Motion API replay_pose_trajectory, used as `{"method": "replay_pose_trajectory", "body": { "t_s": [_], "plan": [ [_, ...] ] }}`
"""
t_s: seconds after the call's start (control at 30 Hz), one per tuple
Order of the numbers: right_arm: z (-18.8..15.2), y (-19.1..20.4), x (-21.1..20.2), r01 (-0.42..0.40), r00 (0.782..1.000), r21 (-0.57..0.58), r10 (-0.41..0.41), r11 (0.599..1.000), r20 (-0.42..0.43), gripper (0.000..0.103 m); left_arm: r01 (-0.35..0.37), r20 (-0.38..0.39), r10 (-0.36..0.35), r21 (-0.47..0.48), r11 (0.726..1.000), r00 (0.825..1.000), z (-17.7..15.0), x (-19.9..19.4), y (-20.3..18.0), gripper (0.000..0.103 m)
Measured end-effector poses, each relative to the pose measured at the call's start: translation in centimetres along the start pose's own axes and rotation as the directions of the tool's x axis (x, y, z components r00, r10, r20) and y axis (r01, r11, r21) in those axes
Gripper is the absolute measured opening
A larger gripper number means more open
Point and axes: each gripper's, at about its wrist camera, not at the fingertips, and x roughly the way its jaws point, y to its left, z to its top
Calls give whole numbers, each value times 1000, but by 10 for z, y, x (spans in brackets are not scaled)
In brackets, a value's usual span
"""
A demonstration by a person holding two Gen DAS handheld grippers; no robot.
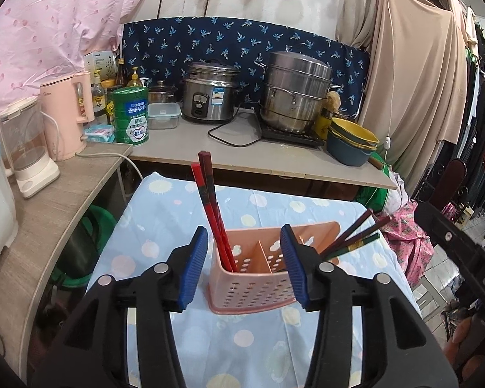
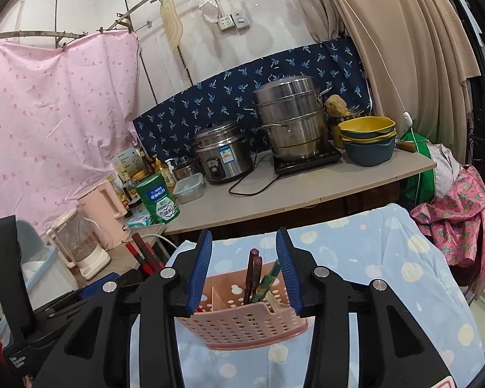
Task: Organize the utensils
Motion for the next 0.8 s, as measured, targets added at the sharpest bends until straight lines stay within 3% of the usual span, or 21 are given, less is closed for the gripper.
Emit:
{"method": "replay_pose_trajectory", "body": {
  "t_s": [0.23,0.3,0.43,0.8],
  "plan": [
    [-33,2,-13,5,997,-36,-8,999,-76,51,-13,-22,13,19,1000,1000,-20,-7,-6,57],
    [-43,3,-16,8,995,-46,-12,999,-99,54,-19,-25,20,18,1000,999,-26,-9,-6,66],
    [-56,4,-21,4,990,-49,-11,999,-144,58,-31,-40,31,18,999,999,-38,-13,-6,70],
    [-85,-1,-36,58,976,-93,-76,994,-203,71,-90,-59,93,41,995,994,-63,-25,-5,92]
  ]
}}
